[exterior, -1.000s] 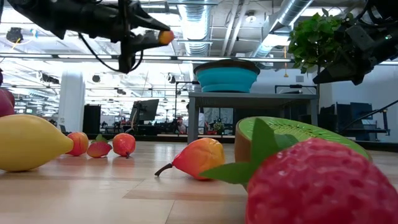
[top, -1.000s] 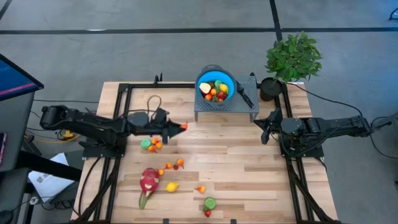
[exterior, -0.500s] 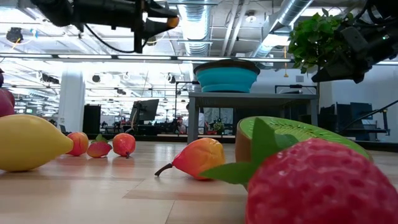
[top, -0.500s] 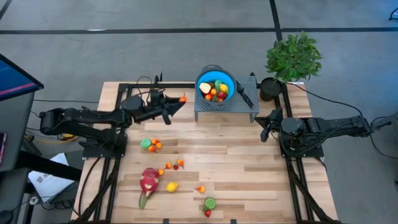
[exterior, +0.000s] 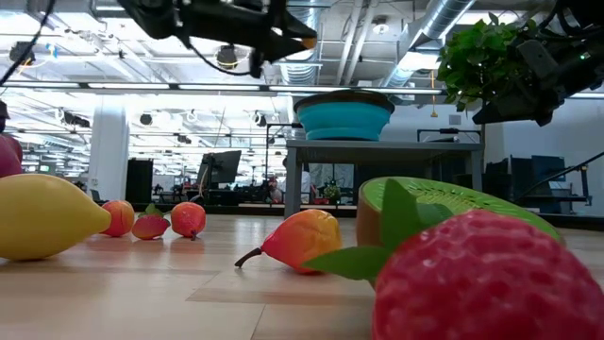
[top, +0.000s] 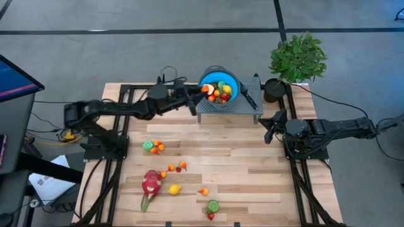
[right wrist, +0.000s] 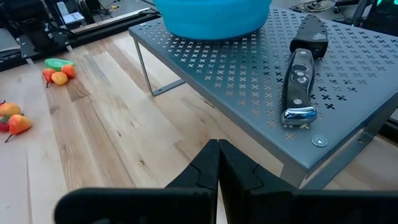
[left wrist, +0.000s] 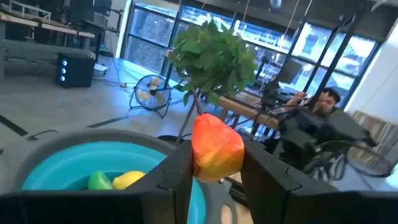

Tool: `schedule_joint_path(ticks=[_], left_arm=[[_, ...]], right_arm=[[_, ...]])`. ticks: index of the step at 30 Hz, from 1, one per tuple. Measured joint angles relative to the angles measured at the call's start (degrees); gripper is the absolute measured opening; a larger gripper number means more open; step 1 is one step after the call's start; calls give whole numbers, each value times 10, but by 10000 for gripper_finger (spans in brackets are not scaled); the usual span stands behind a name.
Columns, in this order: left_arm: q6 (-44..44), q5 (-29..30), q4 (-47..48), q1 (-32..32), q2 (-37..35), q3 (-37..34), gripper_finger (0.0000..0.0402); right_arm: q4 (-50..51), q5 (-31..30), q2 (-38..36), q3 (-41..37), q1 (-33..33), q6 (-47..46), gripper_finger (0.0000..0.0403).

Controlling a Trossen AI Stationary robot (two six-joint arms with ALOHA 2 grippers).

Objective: Pick & Place Fruit
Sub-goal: Put the yellow pear into the strainer bowl

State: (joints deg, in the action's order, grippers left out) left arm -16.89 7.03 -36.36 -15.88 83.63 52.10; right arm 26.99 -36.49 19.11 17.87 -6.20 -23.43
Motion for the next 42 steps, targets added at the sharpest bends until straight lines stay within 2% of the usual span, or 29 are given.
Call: schedule_joint_path(ticks=[10,18,26,31,34,42], left_arm=[[38,4,6,-17,123,120,111],[87,4,16,-34,183,201,111],[94,4,20,-41,218,209,111],[149,14,18,-45,227,210,111],[152,15,24,-48,227,209,113],[150,20,20,-48,227,209,151]], right_arm=[[0,1,0,0,0,0,0],[7,2,0,0,0,0,0],[14,1,0,0,0,13,0],[13,0,0,0,0,15,0],[13,0,0,0,0,15,0],[13,0,0,0,0,14,0]])
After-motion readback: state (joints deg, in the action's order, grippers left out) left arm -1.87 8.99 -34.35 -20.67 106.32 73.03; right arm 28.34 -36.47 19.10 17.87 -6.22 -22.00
